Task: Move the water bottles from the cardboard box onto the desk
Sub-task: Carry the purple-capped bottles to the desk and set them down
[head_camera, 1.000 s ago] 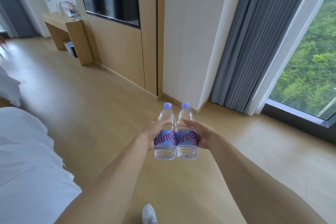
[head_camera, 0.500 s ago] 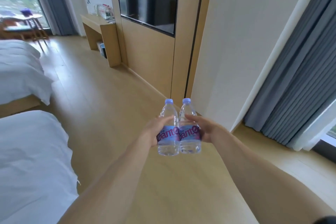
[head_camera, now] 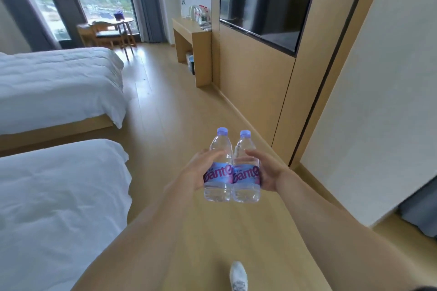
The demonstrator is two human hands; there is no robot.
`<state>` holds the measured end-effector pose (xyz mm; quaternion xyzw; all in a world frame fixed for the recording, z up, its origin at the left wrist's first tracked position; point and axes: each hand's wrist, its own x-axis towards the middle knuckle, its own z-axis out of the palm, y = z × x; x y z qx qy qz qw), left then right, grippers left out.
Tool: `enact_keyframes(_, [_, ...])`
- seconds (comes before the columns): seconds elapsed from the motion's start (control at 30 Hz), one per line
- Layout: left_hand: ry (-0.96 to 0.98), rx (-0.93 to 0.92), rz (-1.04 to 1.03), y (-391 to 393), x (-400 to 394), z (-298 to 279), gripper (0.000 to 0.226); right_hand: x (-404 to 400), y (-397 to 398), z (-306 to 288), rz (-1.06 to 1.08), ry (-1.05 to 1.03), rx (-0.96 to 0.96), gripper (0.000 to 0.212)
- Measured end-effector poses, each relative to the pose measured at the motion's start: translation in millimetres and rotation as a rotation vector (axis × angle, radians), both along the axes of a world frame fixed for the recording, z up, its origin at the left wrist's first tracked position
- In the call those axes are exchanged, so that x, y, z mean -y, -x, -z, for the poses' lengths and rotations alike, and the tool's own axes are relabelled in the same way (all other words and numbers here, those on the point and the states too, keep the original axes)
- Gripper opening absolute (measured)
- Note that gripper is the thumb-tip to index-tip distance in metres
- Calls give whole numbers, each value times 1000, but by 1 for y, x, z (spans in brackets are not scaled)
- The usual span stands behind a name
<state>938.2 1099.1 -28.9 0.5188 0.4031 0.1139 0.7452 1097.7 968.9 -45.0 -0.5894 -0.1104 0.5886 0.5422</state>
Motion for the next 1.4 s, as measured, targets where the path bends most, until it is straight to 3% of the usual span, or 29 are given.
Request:
enact_keyframes(0.27, [-16,-63,-156,-84,-121,-6,46,-148,-95,4,-120,-45,-109,47])
enact_keyframes(0.6, [21,10,-234,-152,-241,-20,57,-292,-172,2,-317,-111,-132,64])
enact_keyframes(0.9, [23,57,-162,-189,-357,-2,53,-407,-212,16,-312,-59,-114,54])
enact_keyframes(1.23, [73,61,-113,-234,-561,1,35,-595,-260,-5,-295,-65,-27,42])
enact_keyframes(1.4, [65,34,-124,-259,-644,-4,43,-671,-278,-13,-238,-58,44,41])
